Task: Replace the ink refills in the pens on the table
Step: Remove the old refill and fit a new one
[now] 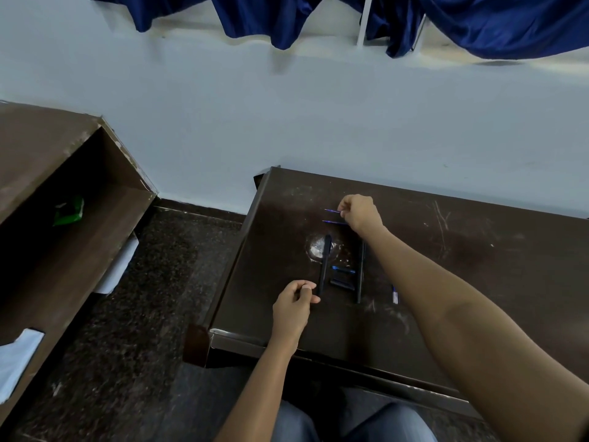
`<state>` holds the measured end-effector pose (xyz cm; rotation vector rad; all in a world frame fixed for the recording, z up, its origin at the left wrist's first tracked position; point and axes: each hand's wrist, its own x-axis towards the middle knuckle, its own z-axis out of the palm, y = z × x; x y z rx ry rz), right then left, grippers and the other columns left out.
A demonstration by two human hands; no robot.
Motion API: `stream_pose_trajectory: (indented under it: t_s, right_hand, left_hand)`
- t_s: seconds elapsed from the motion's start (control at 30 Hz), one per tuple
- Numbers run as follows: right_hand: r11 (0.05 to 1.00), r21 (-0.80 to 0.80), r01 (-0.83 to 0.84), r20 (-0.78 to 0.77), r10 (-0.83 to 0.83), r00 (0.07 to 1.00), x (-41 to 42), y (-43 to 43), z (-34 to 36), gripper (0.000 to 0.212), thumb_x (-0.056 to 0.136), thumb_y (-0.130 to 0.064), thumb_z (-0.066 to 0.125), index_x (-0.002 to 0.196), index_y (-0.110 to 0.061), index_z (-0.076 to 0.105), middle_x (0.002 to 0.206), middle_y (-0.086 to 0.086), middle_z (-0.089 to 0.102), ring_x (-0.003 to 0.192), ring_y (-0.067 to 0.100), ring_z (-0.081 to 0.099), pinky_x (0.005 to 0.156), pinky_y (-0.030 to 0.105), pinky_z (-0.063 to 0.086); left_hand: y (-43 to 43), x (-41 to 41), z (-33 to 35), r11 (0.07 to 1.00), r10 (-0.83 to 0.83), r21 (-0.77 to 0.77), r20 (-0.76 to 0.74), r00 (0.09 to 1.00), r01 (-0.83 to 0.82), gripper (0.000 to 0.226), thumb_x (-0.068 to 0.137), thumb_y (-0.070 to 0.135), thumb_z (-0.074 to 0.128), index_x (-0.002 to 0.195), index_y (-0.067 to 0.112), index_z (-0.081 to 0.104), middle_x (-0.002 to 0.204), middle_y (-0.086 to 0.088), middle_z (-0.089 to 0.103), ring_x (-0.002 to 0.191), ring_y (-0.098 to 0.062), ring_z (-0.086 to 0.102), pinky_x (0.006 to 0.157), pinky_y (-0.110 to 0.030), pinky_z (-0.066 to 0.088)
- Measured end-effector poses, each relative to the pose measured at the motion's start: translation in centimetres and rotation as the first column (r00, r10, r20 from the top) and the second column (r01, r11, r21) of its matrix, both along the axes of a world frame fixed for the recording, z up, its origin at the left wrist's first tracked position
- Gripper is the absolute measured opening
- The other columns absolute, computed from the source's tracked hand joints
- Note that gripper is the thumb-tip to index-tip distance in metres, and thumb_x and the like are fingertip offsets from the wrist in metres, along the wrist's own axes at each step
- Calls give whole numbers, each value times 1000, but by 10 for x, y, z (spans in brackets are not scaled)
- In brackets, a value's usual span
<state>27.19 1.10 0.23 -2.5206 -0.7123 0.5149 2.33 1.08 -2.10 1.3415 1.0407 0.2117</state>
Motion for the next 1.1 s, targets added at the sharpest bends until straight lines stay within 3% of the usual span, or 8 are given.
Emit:
stream_pose_trajectory:
  t_s: [0.53, 0.67, 1.1]
  right_hand:
    - [999, -15, -45, 3, 45, 999, -4, 0, -19, 20, 90, -11, 54, 94, -17, 73, 105, 12, 69, 98, 32, 64, 88, 44, 53]
    - [996, -21, -84, 25, 85, 996, -6, -5, -21, 15, 89, -17, 60, 99, -16, 71, 101, 8, 71, 97, 28, 64, 84, 36, 52]
    - [992, -52, -112, 102, 117, 988, -6, -9, -26, 22, 90, -16, 59, 110, -15, 69, 114, 8, 66, 106, 29, 61, 88, 37, 49]
  left_hand:
    - [0, 2, -9, 999, 8, -33, -1, 1000, -8, 17, 96, 24, 50, 94, 26, 67, 78, 4, 69, 63, -4, 49, 65, -26, 38]
    - [-1, 3, -9, 999, 2, -38, -4, 1000, -2, 17, 96, 24, 50, 95, 26, 67, 79, 4, 69, 64, -4, 50, 70, -29, 39]
    - [-4, 2, -7, 999, -14, -34, -12, 1000, 13, 17, 96, 25, 50, 93, 28, 67, 79, 5, 69, 64, -5, 50, 69, -29, 39]
